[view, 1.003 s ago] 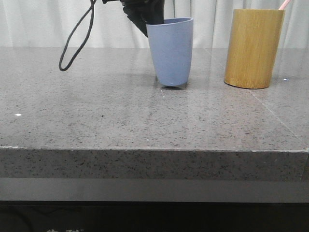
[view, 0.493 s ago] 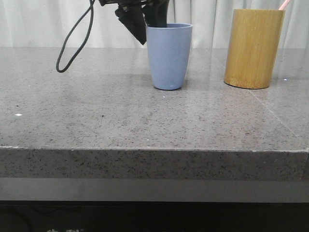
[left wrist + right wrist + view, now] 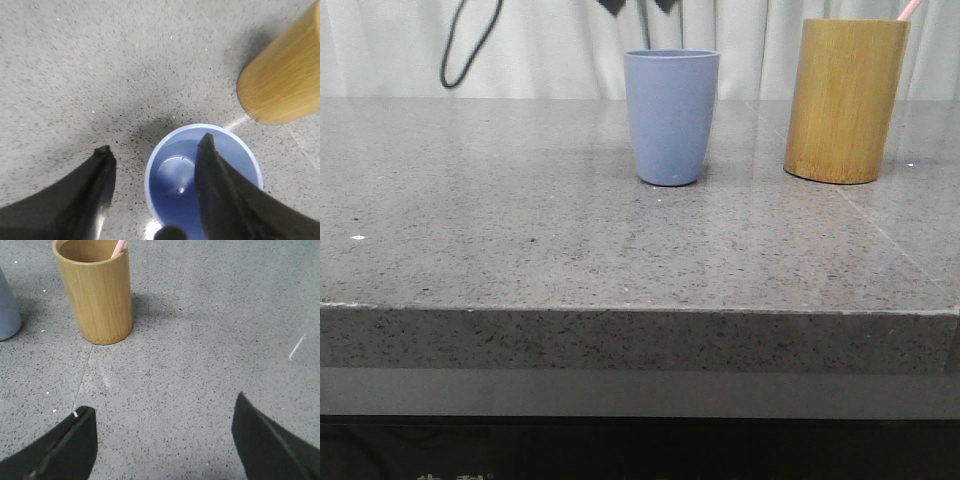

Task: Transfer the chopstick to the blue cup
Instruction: 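Open the left gripper and lift it away from the cup, then lower the right gripper into the bamboo holder, grasp the pink chopstick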

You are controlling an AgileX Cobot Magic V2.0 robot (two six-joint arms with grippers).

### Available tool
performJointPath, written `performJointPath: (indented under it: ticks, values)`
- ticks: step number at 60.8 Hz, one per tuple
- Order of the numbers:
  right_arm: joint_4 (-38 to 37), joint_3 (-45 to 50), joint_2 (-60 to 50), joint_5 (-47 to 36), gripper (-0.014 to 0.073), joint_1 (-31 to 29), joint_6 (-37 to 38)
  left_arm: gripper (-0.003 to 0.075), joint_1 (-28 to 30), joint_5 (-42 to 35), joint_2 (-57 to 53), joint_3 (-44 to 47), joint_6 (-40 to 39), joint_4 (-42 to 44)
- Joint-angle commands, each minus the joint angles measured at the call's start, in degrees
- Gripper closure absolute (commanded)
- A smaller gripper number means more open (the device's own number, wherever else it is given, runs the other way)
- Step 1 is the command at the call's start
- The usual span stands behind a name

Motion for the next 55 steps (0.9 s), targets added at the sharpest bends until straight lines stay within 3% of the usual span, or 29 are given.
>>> performJointPath:
  ticks: [1, 12, 22, 32, 41, 55]
  values:
    - [-0.56, -2.82, 2.67, -6.02, 0.0022, -0.32, -0.06, 0.0353, 0.80, -0.57, -8.34, -0.26, -0.27, -1.15]
    - [0.00, -8.33, 9.35, -6.13, 0.0022, -4.16, 2.25, 0.0353, 1.79, -0.57, -18.64, 6.06, 0.96, -0.38]
    - [7.43, -13.55, 14.70, -6.08, 0.0057, -9.97, 1.45, 0.0353, 2.17, -3.62, -28.99, 17.61, 1.53, -0.10]
    - [20.47, -17.97, 20.32, -3.68, 0.0136, -11.35, -7.69, 0.0353, 2.17, -12.98, -40.00, 34.27, 1.53, -0.10]
    - [33.24, -22.53, 25.63, -0.43, 0.0139, -11.35, -17.08, 0.0353, 2.17, -18.94, -49.24, 49.57, 1.53, -0.22]
    - [40.22, -30.94, 35.20, 1.40, 0.0139, -11.35, -21.44, 0.0353, 2.17, -22.71, -59.62, 64.68, 1.53, -0.81]
